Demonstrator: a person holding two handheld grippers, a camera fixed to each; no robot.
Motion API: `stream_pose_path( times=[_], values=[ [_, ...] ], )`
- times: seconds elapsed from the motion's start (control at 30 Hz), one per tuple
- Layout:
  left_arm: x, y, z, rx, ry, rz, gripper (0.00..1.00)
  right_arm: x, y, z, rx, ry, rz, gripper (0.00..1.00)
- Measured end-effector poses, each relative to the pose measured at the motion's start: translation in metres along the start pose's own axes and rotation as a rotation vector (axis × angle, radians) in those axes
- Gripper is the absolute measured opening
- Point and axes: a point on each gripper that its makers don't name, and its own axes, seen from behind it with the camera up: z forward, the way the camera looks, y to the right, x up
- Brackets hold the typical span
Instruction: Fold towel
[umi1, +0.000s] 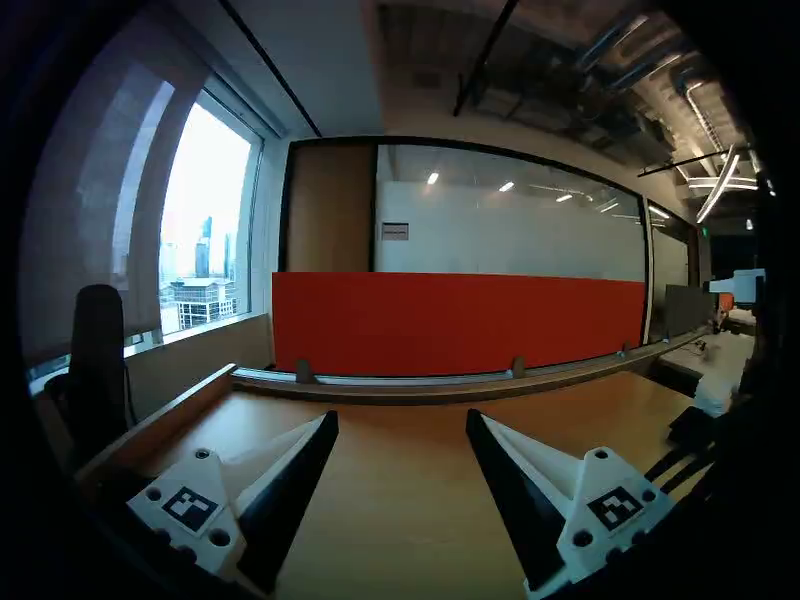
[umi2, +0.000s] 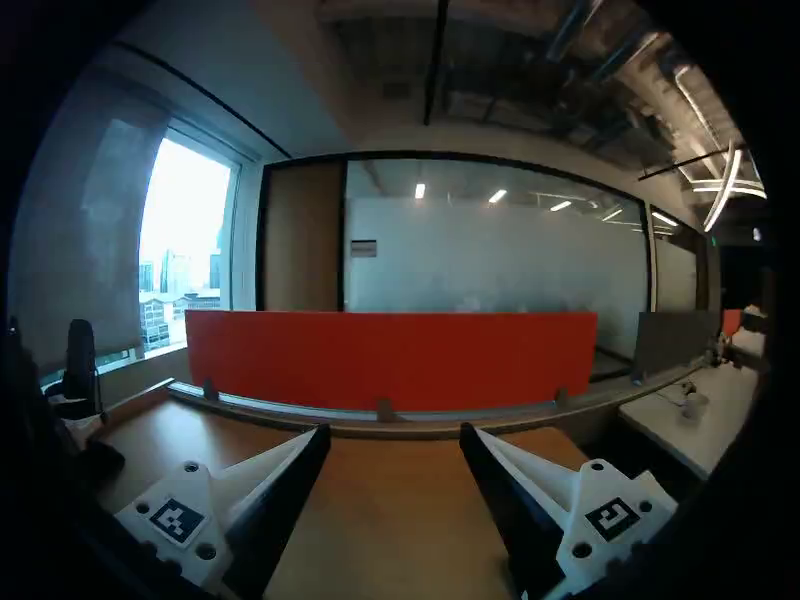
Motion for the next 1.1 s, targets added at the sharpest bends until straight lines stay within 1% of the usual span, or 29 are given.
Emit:
stream_pose_path(
  times=[0.2,0.4,0.6,0.7,0.97,1.1],
  values=[
    [-0.011,-0.001,0.003,0.02,0.005,0.017,0.95,-0.001,-0.003,-0.006,-0.004,0.01,0.032,1.0],
    [-0.021,-0.008,0.002,0.037,0.041,0.021,0.95,-0.011,-0.005,-0.005,-0.013,0.003,0.04,1.0],
    [-0.044,-0.019,0.0,0.053,0.058,0.018,0.95,-0.016,-0.008,-0.004,-0.023,0.009,0.028,1.0],
    [-0.058,-0.023,0.0,0.053,0.059,0.015,0.95,-0.02,-0.008,-0.005,-0.029,0.017,0.031,1.0],
    [-0.095,-0.022,0.003,0.039,0.066,0.01,0.95,-0.039,-0.009,-0.002,-0.038,0.029,0.048,1.0],
    [-0.107,-0.02,0.004,0.033,0.072,0.01,0.95,-0.052,-0.011,-0.001,-0.036,0.034,0.058,1.0]
  ],
)
